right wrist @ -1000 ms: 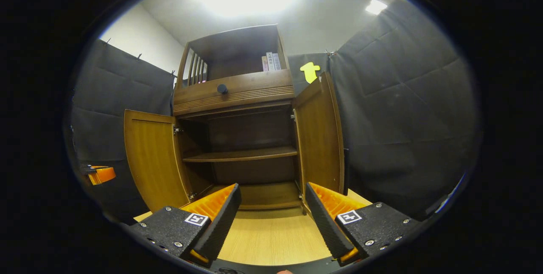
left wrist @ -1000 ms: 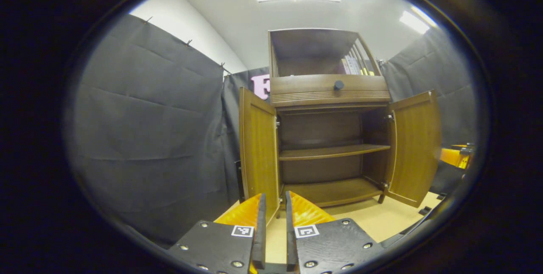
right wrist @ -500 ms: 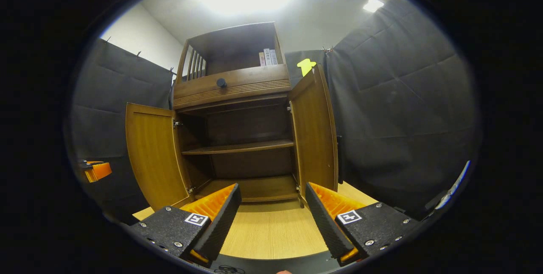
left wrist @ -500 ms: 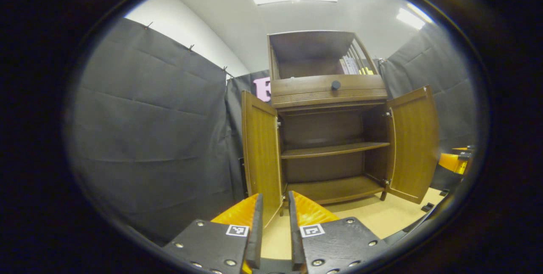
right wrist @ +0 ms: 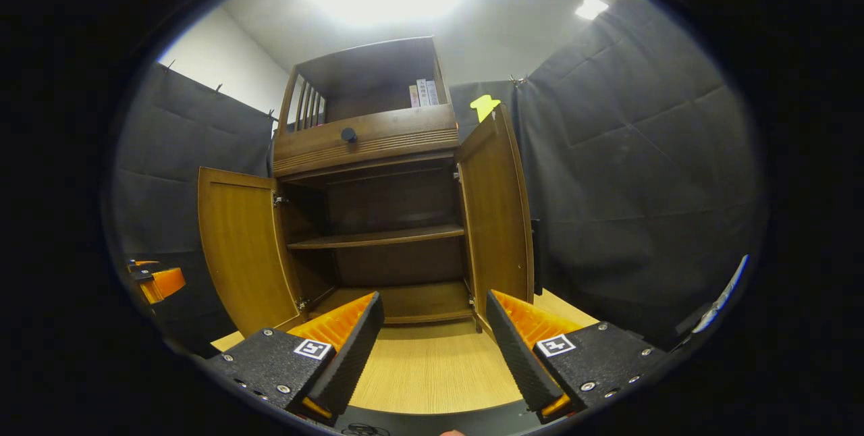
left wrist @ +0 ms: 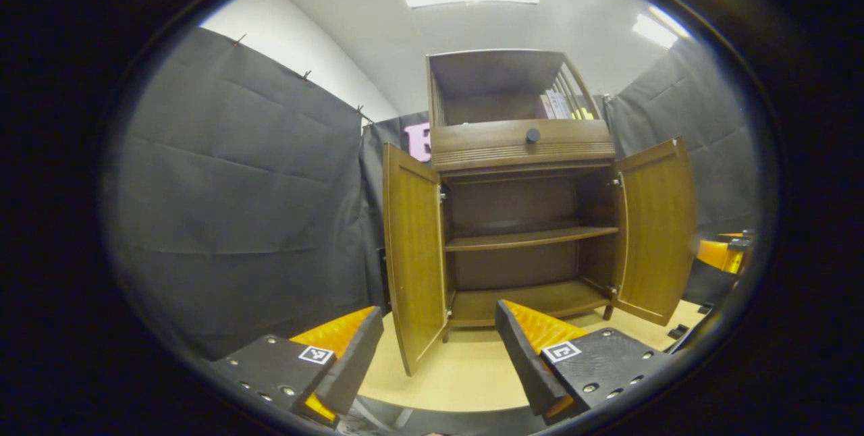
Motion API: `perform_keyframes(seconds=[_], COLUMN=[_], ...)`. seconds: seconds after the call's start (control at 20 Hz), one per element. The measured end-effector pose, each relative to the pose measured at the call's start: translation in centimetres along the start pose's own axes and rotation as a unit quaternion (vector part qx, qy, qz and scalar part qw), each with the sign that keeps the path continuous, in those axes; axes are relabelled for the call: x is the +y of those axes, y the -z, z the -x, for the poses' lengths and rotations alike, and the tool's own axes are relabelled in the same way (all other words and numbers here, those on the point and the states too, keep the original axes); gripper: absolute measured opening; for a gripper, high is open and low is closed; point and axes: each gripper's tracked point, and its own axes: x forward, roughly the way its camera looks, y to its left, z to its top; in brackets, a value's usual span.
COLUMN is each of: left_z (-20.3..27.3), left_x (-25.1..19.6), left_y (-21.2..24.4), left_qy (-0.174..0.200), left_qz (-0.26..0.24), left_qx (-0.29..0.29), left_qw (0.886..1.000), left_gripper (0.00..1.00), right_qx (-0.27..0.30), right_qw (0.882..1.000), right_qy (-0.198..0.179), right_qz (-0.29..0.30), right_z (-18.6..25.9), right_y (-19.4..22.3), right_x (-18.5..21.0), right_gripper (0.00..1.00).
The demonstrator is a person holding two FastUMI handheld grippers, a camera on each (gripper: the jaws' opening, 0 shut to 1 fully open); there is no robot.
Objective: Open the right door of the double-door shoe cabinet with the right hand, and open the left door with the left hand.
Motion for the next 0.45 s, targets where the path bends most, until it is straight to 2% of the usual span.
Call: perform_keyframes(seconds=[0.45], left_z=[0.09], left_x=[0.01], left_y=[0.24], left_qy=[-0.006], left_qz=[-0.003], left_qx=[0.003], left_qw=[1.000], left_gripper=[1.00], right_qx=[0.001], right_qw=[1.000], right_qy=[-0.001], right_qz=[0.004], right_z=[-0.39], right_y=[-0.10], right_x=[-0.37], right_gripper=[0.94])
